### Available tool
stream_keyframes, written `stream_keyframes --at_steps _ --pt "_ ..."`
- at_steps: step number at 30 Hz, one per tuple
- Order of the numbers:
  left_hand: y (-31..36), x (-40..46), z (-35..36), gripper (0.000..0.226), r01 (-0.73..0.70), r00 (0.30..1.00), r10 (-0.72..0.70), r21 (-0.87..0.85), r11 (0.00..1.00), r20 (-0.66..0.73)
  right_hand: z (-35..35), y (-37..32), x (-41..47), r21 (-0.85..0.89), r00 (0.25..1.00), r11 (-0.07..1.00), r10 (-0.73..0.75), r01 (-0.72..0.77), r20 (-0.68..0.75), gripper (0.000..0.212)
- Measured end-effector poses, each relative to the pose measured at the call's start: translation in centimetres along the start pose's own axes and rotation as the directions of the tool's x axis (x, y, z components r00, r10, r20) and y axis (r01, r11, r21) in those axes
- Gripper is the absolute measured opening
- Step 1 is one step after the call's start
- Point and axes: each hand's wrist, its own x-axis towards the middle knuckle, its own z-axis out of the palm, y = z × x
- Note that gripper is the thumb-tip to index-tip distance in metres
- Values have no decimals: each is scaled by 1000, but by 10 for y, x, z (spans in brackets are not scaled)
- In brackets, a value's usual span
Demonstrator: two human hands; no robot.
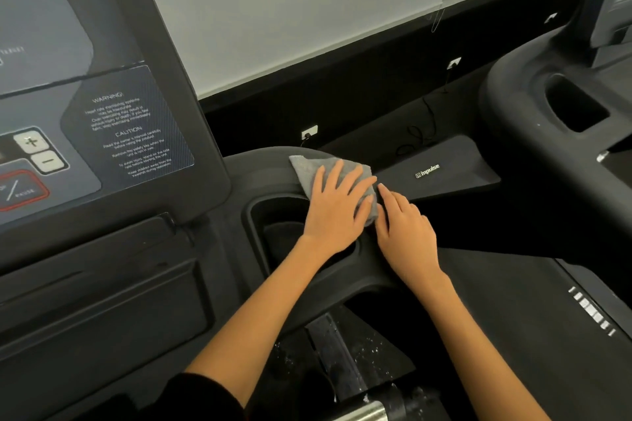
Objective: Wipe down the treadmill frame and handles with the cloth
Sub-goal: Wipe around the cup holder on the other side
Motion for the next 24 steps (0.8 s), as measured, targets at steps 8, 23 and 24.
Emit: stream_keyframes --at_steps 8,23,24 --pt "24 -25 10 43 -151 988 152 -66 986 13 -9 11 -46 75 995 992 101 -102 24 46" --pt "18 20 9 45 75 996 -77 -61 995 -35 -17 6 -46 206 976 954 213 -216 39 45" --pt "21 15 9 44 54 997 -57 -65 996 -47 -19 7 -48 215 972 948 228 -233 48 46"
